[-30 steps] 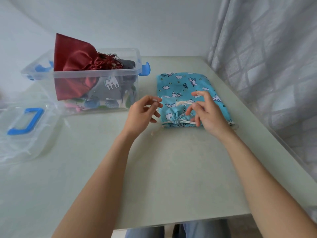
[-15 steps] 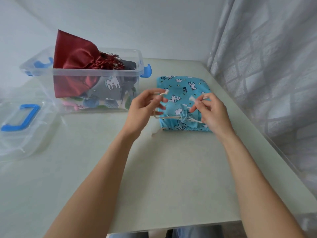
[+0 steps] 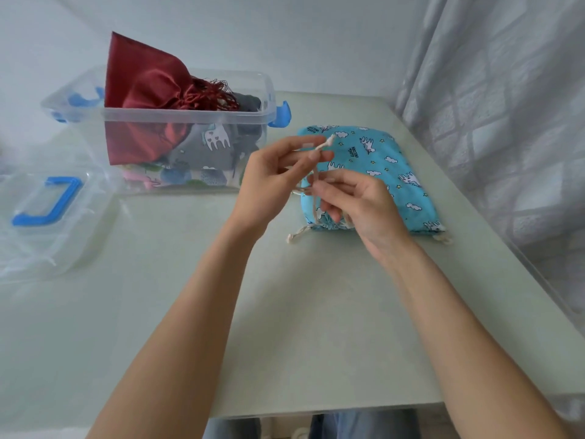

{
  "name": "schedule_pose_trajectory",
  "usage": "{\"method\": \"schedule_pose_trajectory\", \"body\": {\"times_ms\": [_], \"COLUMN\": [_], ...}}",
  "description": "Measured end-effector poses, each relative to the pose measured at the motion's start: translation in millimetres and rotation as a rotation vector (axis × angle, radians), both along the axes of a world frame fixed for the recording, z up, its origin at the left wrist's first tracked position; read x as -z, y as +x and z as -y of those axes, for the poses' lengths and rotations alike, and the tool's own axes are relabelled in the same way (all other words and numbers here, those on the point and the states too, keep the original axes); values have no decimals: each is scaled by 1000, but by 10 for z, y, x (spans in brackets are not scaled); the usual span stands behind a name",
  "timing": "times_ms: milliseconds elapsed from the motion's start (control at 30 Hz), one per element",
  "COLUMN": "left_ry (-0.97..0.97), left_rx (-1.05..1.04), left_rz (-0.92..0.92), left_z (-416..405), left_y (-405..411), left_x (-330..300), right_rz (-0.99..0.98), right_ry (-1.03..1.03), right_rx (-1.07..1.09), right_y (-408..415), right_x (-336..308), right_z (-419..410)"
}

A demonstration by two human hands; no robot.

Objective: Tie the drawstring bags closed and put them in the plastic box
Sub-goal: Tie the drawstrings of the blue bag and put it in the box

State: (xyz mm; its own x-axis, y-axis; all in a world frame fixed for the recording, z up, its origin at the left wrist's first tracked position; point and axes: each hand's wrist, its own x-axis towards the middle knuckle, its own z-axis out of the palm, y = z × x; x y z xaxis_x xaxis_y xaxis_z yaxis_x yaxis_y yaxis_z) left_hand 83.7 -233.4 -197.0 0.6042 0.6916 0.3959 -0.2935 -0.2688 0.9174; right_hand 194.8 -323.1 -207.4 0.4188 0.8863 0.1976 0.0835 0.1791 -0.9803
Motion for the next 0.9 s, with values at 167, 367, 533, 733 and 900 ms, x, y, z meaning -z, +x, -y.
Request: {"method": "schedule_pose_trajectory", "body": {"times_ms": [167, 367, 533, 733, 900], "left_ry": [-22, 2, -36, -92, 3], "left_rx": [-40, 174, 160, 174, 182], "left_rz": [-182, -363, -349, -315, -363], "left_z": [-28, 30, 8, -10, 13], "left_y": [48, 104, 91, 76, 81], "left_x": [88, 210, 238, 246, 259], "right_rz": [12, -190, -7, 548, 645], "right_ry": [3, 39, 60, 151, 227], "right_rx": [152, 172, 71, 148, 208], "right_y": [87, 217, 301, 308, 311], "right_x": [33, -19, -47, 51, 85], "right_z": [15, 95, 205, 215, 195]}}
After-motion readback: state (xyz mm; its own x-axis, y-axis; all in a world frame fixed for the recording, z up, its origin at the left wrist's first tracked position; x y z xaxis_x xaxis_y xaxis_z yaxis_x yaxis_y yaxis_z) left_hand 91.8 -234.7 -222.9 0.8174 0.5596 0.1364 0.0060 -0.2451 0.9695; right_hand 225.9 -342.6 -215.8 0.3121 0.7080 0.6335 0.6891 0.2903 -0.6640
